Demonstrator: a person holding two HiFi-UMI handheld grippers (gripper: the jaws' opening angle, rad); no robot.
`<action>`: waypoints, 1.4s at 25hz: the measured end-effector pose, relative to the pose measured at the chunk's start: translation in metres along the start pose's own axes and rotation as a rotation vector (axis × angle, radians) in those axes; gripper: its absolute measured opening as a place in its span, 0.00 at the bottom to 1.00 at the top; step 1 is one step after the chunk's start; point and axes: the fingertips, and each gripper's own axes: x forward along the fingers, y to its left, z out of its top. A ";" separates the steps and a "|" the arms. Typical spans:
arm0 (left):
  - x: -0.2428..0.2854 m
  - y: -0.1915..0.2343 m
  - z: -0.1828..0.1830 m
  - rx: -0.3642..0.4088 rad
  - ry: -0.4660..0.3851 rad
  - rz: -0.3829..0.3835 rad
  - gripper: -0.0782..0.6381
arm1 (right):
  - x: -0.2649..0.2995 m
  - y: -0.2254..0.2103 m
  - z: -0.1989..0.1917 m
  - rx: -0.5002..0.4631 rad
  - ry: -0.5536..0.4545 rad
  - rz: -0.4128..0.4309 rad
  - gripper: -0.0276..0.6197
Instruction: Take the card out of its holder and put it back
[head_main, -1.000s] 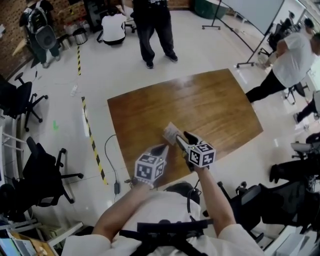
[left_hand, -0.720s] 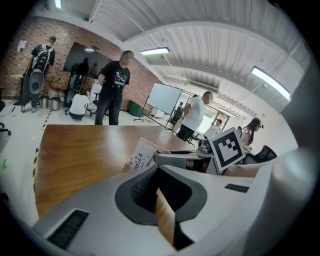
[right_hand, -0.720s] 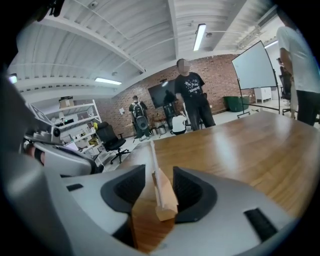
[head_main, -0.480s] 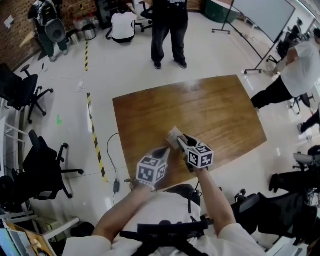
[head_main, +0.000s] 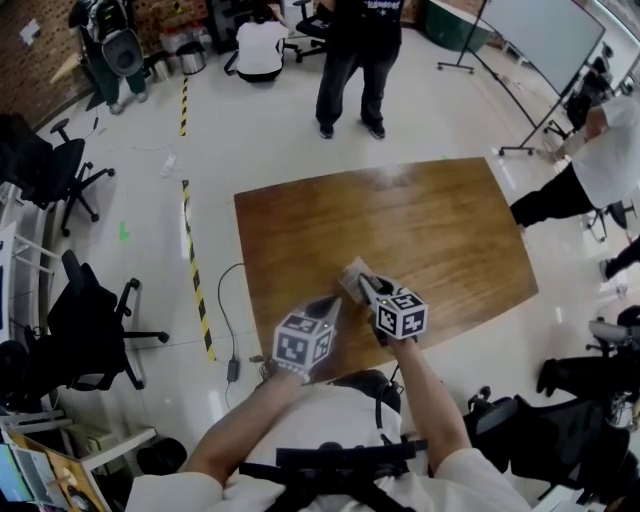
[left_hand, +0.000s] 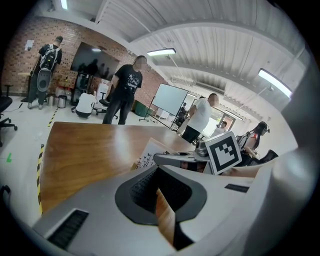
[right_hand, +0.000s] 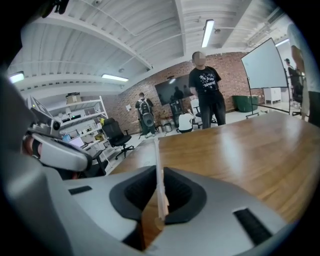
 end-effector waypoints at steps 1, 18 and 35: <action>0.000 0.001 0.000 -0.003 -0.001 0.000 0.10 | 0.000 0.000 0.000 -0.004 0.002 0.000 0.11; 0.000 -0.002 -0.003 -0.003 0.004 -0.001 0.10 | -0.008 0.000 0.011 -0.029 -0.016 -0.004 0.08; -0.011 -0.012 0.000 0.013 -0.004 -0.020 0.10 | -0.052 0.015 0.064 -0.086 -0.122 -0.015 0.08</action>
